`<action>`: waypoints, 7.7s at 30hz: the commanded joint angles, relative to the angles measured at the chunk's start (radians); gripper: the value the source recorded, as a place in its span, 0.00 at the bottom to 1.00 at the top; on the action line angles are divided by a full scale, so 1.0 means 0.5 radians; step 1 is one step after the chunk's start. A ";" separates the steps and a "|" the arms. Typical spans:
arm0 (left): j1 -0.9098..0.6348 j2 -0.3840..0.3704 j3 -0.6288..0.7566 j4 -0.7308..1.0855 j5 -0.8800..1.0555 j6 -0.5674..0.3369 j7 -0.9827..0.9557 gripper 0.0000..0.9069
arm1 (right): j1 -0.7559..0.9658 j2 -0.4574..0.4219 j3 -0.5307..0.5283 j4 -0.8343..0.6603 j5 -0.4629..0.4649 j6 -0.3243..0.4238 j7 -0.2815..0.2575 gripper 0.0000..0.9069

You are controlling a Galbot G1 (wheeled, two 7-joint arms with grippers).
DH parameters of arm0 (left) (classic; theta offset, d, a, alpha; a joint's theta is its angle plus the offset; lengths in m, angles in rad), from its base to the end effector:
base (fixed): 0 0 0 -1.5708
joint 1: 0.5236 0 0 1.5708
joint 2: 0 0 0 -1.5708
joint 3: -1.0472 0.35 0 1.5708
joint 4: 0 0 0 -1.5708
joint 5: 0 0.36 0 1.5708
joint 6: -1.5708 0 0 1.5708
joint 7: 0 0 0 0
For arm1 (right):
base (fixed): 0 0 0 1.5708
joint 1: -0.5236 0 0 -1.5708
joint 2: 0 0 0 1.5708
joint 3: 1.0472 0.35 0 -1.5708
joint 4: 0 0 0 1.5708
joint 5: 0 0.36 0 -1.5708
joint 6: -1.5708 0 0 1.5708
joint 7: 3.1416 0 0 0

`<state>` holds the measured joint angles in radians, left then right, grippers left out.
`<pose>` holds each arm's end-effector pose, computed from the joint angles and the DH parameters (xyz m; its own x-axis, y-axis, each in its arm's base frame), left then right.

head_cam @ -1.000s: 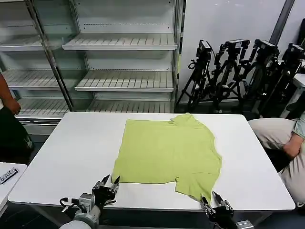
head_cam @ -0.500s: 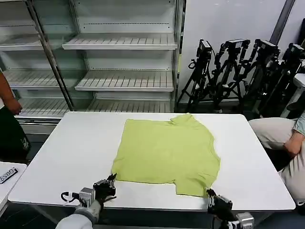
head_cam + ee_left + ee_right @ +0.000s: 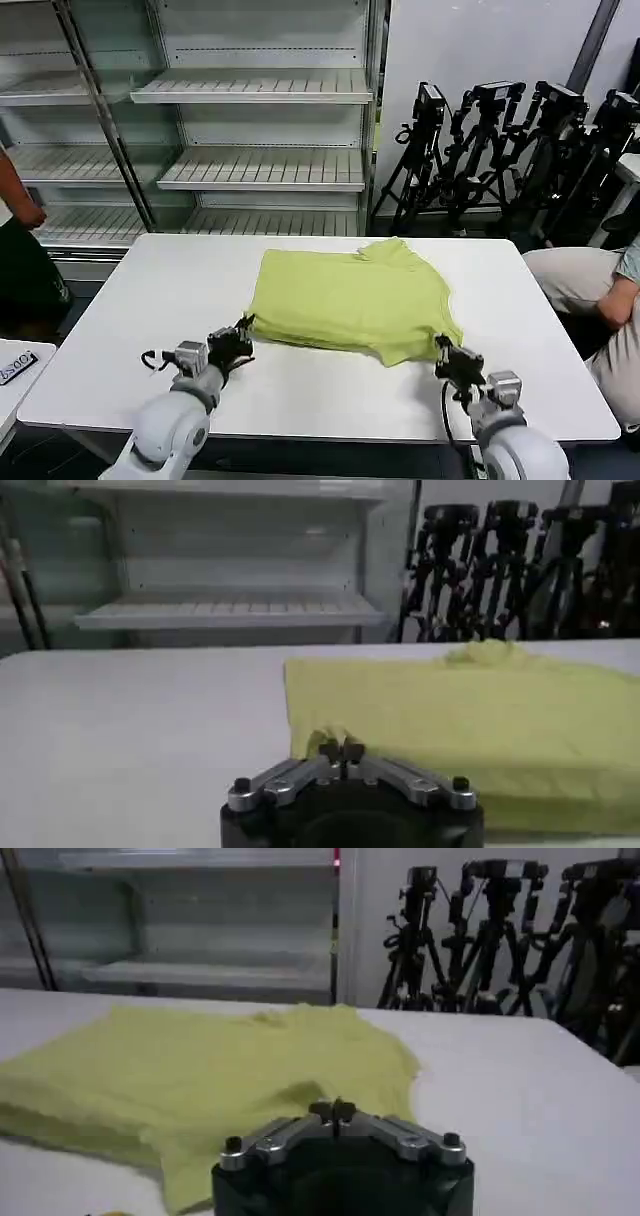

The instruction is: Fold and organize the clothes.

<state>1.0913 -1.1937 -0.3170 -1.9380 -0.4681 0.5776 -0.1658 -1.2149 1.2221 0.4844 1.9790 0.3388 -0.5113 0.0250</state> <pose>0.3184 0.0172 -0.2449 -0.9155 0.1906 0.3544 0.1891 0.9812 -0.0392 0.2923 -0.0586 -0.2514 -0.9432 -0.1378 0.3022 -0.1485 0.9888 -0.0125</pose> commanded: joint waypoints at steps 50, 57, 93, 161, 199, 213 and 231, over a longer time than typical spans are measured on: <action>-0.090 0.030 0.159 0.271 0.008 0.001 -0.122 0.01 | -0.160 -0.108 0.023 -0.052 0.130 -0.122 0.124 0.00; -0.081 0.022 0.181 0.279 0.008 0.003 -0.108 0.01 | -0.147 -0.123 0.019 -0.067 0.172 -0.121 0.129 0.00; 1.173 0.177 -0.363 -0.708 0.128 -0.002 -0.028 1.00 | -1.244 -0.073 0.163 0.766 -0.177 0.162 -0.008 0.73; -0.775 0.273 0.287 1.043 -0.269 0.009 0.347 0.04 | 1.274 0.300 -0.596 -1.379 0.285 -0.137 0.388 0.00; 0.114 0.463 -0.146 -0.065 -0.298 -0.011 0.154 0.03 | 0.096 -0.078 -0.322 0.180 0.255 -0.121 0.384 0.00; 0.174 0.467 -0.160 -0.056 -0.241 -0.007 0.186 0.03 | -0.119 -0.111 -0.201 0.298 0.164 -0.132 0.369 0.00; 0.468 0.467 -0.292 -0.377 -0.319 -0.001 0.086 1.00 | -0.285 -0.138 -0.093 0.382 0.060 -0.085 0.251 1.00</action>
<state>1.2632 -0.9555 -0.4412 -2.0400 -0.5951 0.5767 -0.0583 -1.3136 1.1576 0.4063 2.1432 0.3832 -0.5576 0.1644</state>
